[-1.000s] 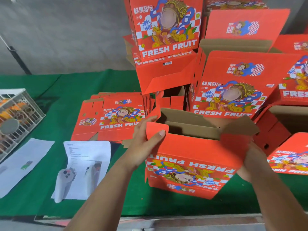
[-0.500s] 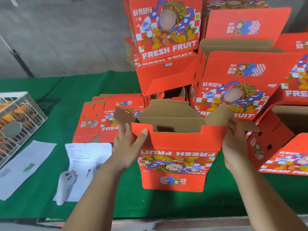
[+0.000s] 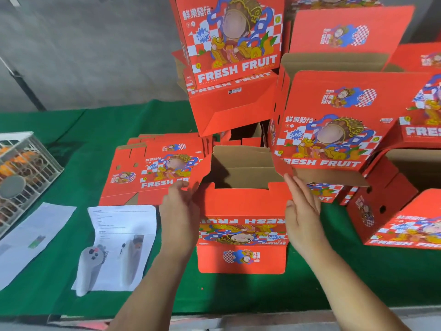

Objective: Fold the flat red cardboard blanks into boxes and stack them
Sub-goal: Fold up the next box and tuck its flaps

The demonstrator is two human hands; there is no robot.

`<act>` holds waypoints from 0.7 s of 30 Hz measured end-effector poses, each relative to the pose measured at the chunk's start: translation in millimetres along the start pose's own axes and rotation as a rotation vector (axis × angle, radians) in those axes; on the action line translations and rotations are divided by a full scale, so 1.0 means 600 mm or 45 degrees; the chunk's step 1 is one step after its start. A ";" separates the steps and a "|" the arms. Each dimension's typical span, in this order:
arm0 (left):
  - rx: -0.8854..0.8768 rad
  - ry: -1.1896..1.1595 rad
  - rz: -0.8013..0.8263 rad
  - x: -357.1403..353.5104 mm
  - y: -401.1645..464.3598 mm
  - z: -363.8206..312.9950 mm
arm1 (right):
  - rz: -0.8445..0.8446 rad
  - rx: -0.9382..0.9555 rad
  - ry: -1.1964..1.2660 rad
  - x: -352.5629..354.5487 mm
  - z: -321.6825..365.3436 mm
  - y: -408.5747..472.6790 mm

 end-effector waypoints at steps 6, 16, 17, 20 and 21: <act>-0.385 0.246 0.206 -0.007 0.003 -0.015 | 0.028 0.043 0.047 0.001 -0.006 -0.014; -0.258 -0.093 0.665 -0.056 0.087 -0.047 | 0.095 0.118 0.128 0.025 -0.023 -0.017; -0.214 0.002 0.717 -0.060 0.093 -0.046 | 0.079 0.118 0.143 0.023 -0.024 -0.021; -0.122 0.268 0.792 -0.073 0.103 -0.041 | 0.051 0.120 0.124 0.018 -0.026 -0.032; -0.070 0.339 0.748 -0.077 0.109 -0.043 | 0.049 0.143 0.089 0.019 -0.025 -0.033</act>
Point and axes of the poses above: each hand's wrist, its own y-axis towards the middle knuckle, its own x-axis out of the back of the hand, z = x × y, the point moved 7 cm from there along y, towards the middle knuckle, and after that the axes turned 5 degrees about x, right-handed, at the moved point
